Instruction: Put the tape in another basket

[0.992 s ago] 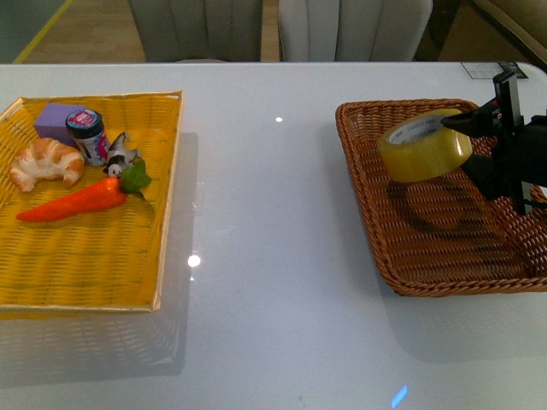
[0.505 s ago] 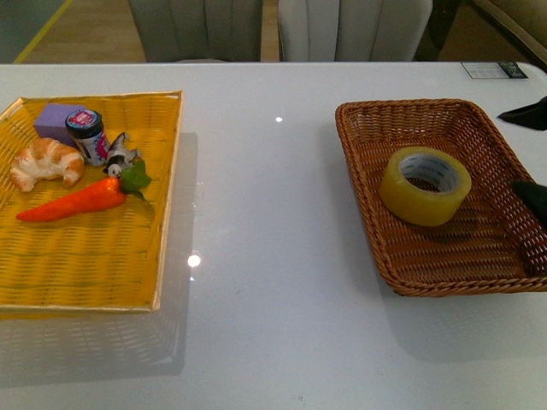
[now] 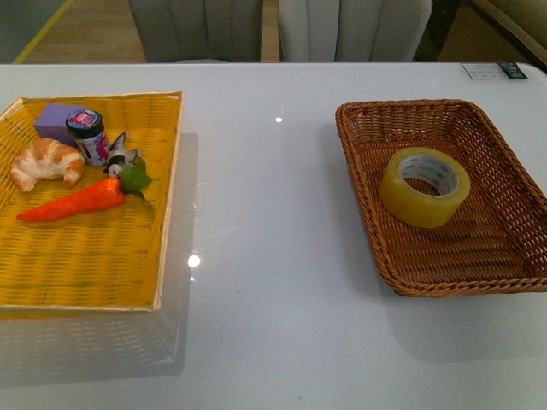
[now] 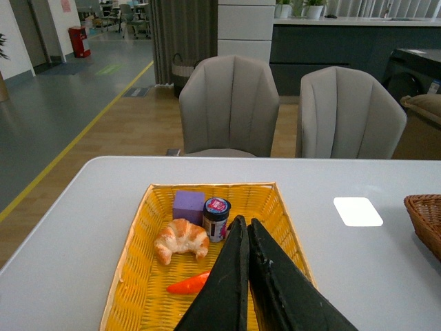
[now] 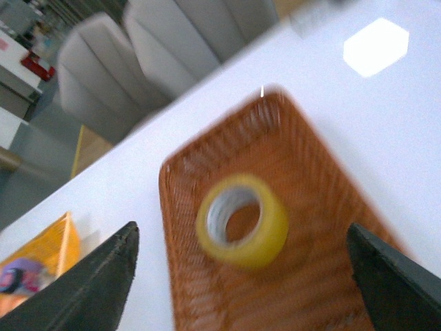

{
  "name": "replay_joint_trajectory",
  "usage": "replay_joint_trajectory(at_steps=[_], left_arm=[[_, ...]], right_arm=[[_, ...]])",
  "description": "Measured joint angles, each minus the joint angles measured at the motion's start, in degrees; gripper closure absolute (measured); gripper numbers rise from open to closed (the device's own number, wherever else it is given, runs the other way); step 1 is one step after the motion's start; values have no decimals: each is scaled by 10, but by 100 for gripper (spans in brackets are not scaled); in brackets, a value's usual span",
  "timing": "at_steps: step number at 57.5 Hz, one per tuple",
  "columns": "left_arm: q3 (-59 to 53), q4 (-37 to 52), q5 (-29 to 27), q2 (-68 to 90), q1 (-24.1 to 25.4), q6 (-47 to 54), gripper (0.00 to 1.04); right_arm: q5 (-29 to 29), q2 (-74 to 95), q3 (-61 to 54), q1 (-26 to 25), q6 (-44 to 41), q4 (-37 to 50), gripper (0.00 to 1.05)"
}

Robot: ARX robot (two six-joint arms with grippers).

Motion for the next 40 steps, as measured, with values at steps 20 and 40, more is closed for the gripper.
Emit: replay_joint_trajectory(at_steps=[20, 40], left_arm=[[0, -107, 0, -97, 0, 0, 103], [0, -107, 0, -98, 0, 0, 103]], right_arm=[[56, -199, -65, 51, -130, -122, 100], [94, -351, -72, 96, -137, -253, 103]])
